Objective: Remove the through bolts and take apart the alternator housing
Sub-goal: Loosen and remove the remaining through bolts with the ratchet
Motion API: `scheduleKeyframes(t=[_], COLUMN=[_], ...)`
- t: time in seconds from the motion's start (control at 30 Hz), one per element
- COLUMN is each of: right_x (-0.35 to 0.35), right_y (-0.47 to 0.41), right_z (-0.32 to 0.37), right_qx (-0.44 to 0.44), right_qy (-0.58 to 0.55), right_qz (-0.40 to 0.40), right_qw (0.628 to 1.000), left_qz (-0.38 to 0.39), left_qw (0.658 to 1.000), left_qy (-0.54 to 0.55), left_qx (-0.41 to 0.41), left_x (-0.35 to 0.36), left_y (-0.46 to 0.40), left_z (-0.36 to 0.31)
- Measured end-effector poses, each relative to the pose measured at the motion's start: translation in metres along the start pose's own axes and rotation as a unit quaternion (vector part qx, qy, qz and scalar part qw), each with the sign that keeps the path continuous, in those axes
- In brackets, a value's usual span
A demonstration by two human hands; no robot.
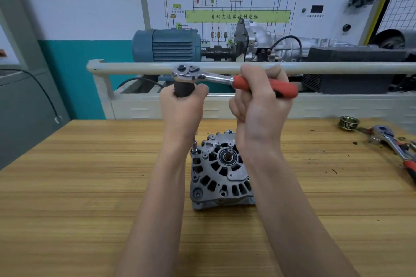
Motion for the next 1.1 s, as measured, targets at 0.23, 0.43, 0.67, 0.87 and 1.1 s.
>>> scheduleKeyframes(t=[0.23,0.43,0.67,0.87,1.1], right_x=[0.0,0.001,-0.006,-0.004,-0.003], right_y=[-0.007,-0.011,0.005,0.001,-0.006], right_z=[0.0,-0.005,0.006,0.004,-0.005], right_qx=[0.079,0.11,-0.012,0.036,0.106], right_qy=[-0.027,-0.084,0.006,-0.013,-0.083], right_qz=[0.074,0.104,0.011,0.046,0.074], right_qw=[0.994,0.985,1.0,0.998,0.988], left_qz=[0.336,0.317,-0.052,0.267,0.3], left_qw=[0.94,0.948,0.998,0.963,0.953], left_qy=[0.031,-0.021,-0.033,-0.011,-0.046], left_qx=[0.05,0.007,0.011,0.042,-0.026], left_x=[0.013,0.014,0.004,0.007,0.014], left_y=[0.007,0.009,0.004,0.002,0.009], left_z=[-0.007,-0.001,0.0,-0.003,0.004])
Point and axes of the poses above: each hand's wrist, its own y-axis away from the middle knuckle, its own x-axis out of the palm, z = x × y, the point moved 7 cm from there along -y, towards the middle knuckle, and after that the axes turned 7 degrees about z, right-handed, at the moved point
